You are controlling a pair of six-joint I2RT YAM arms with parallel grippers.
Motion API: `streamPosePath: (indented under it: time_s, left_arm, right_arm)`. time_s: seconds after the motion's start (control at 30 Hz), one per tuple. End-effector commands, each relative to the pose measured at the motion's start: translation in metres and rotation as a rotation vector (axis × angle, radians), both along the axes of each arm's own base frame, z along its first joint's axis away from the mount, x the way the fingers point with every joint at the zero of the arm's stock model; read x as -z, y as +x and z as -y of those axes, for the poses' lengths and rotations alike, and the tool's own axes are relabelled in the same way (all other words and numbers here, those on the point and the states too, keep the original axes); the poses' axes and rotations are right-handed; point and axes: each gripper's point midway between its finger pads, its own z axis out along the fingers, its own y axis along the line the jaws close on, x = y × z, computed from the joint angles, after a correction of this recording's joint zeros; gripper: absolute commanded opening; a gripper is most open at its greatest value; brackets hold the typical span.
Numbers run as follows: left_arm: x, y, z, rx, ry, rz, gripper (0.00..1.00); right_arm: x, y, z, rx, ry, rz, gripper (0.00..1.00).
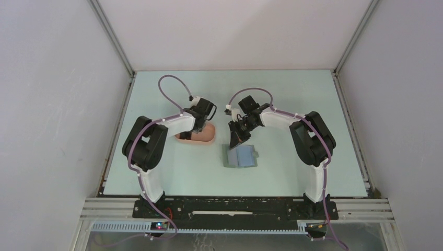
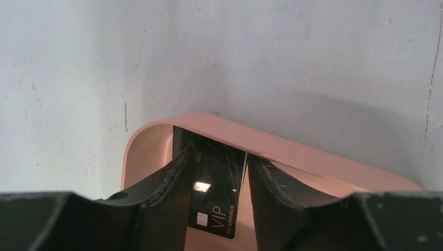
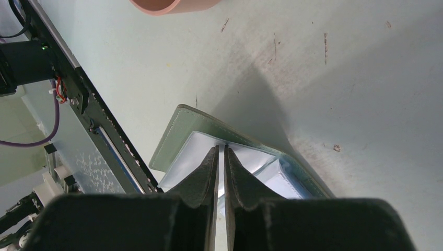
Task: Put the credit cards into the card holder
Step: Pick up the credit card from the storage box.
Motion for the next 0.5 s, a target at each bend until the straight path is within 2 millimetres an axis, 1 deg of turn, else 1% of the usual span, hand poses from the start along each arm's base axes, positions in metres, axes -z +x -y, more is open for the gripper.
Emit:
streamPosePath:
  time_s: [0.0, 0.3, 0.47]
  left_arm:
    - [0.006, -0.013, -0.009, -0.033, -0.028, -0.04, 0.47]
    - [-0.006, -0.012, -0.014, -0.045, -0.029, -0.025, 0.45]
    - [-0.007, -0.015, -0.016, -0.057, -0.045, -0.04, 0.47]
  right_arm:
    - [-0.034, 0.013, -0.008, -0.005, 0.062, 0.078, 0.15]
    - [-0.036, 0.014, -0.008, -0.005, 0.069, 0.082, 0.15]
    - [-0.037, 0.015, -0.007, -0.001, 0.071, 0.081, 0.15]
